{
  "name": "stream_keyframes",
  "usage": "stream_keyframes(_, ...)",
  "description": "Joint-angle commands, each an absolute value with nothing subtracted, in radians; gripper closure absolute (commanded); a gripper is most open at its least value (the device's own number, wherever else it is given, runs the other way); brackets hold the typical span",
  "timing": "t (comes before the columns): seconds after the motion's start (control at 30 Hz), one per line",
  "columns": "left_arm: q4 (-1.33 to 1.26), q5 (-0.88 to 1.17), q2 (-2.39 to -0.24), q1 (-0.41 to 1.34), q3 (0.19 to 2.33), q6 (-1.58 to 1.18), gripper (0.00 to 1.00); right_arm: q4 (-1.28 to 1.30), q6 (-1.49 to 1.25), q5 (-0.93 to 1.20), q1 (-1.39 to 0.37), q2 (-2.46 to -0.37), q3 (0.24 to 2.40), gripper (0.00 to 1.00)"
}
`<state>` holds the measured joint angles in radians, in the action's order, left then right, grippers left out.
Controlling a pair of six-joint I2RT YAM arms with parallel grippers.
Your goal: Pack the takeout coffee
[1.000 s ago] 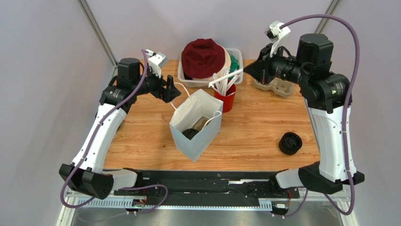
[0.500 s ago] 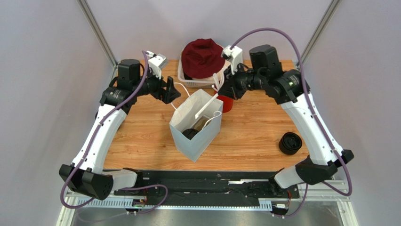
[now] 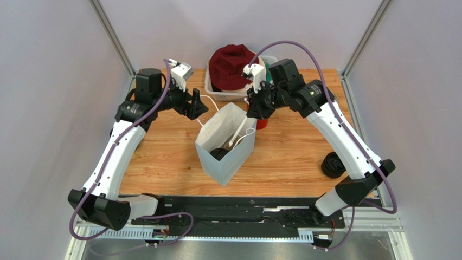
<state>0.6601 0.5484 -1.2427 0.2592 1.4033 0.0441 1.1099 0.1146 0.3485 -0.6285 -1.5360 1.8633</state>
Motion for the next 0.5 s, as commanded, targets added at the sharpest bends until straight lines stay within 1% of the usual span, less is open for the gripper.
stream_keyframes(0.0, 0.63, 0.554, -1.209, 0.256, 1.399, 0.063, 0.04, 1.077, 0.138, 0.328, -0.644, -1.534, 1.855, 0.89)
stream_keyframes(0.03, 0.63, 0.557, -1.21, 0.256, 1.399, 0.061, 0.04, 1.08, 0.141, 0.325, -0.646, -1.535, 1.855, 0.85)
stream_keyframes(0.1, 0.629, 0.56, -1.212, 0.256, 1.399, 0.061, 0.04, 1.085, 0.15, 0.311, -0.649, -1.536, 1.862, 0.82)
stream_keyframes(0.17, 0.63, 0.561, -1.212, 0.256, 1.399, 0.063, 0.04, 1.098, 0.164, 0.299, -0.649, -1.537, 1.873, 0.72)
stream_keyframes(0.2, 0.63, 0.563, -1.212, 0.256, 1.401, 0.061, 0.04, 1.103, 0.167, 0.293, -0.649, -1.539, 1.89, 0.61)
stream_keyframes(0.3, 0.629, 0.565, -1.213, 0.256, 1.401, 0.061, 0.04, 1.13, 0.193, 0.27, -0.65, -1.552, 1.933, 0.49)
stream_keyframes(0.4, 0.629, 0.566, -1.213, 0.256, 1.401, 0.058, 0.04, 1.138, 0.218, 0.241, -0.649, -1.571, 1.966, 0.43)
stream_keyframes(0.47, 0.63, 0.568, -1.212, 0.256, 1.401, 0.06, 0.04, 1.135, 0.235, 0.216, -0.649, -1.592, 1.98, 0.43)
